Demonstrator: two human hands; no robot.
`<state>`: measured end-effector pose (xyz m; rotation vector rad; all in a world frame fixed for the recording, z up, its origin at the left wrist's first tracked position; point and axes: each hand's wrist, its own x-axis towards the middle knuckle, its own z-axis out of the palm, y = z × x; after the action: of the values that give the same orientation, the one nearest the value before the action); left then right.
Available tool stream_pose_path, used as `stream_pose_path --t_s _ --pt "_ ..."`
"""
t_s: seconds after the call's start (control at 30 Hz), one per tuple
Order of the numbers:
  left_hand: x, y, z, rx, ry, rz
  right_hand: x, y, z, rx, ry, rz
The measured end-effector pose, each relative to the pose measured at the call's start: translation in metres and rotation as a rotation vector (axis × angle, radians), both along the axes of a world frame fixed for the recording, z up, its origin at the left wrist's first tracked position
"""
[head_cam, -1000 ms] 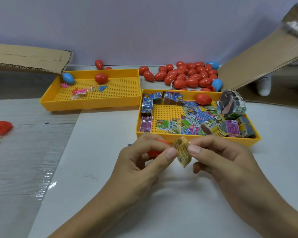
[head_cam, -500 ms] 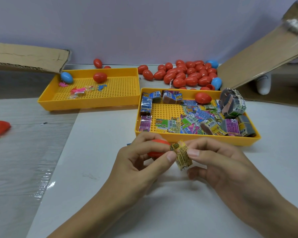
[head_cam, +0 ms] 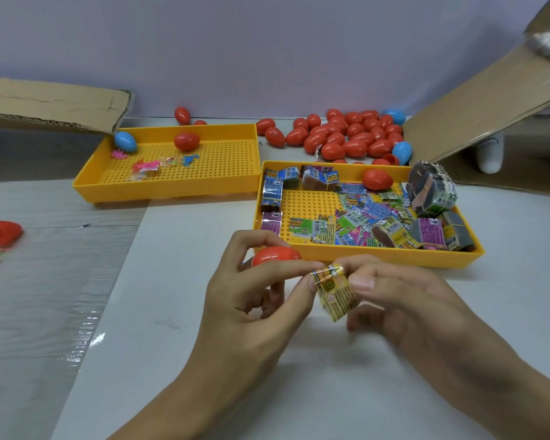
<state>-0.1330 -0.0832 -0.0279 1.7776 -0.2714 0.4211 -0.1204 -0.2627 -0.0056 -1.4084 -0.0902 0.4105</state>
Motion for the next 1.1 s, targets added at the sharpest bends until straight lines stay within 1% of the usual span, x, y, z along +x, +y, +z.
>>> stream_pose_path --t_s 0.1,0.23,0.4,0.6,0.77,1.03,1.1 --pt "-0.0018 -0.0011 0.0016 0.033 -0.036 -0.007 -0.0009 0.0030 0.0002 -0.059 -0.040 0.009" --pt "-0.0046 -0.0028 0.0034 0.075 -0.057 -0.039 -0.0017 0.0043 0.0014 -0.150 -0.139 -0.025" --pt "-0.0033 -0.0030 0.0047 0.068 -0.058 -0.019 -0.0014 0.0039 -0.0002 -0.177 -0.186 -0.094" --pt "-0.0016 -0.0015 0.0031 0.098 -0.048 -0.018 -0.0035 0.0009 0.0001 -0.133 -0.260 -0.037" --pt "-0.0025 -0.0018 0.0006 0.070 -0.042 -0.056 -0.0027 0.0015 -0.0009 -0.168 -0.264 -0.062" --pt "-0.0012 -0.0030 0.0008 0.212 -0.140 -0.054 -0.0029 -0.0011 -0.0028 -0.127 -0.216 -0.059" --pt "-0.0013 -0.0029 -0.0005 0.179 -0.124 -0.082 -0.0025 -0.0011 -0.0030 -0.126 -0.223 -0.089"
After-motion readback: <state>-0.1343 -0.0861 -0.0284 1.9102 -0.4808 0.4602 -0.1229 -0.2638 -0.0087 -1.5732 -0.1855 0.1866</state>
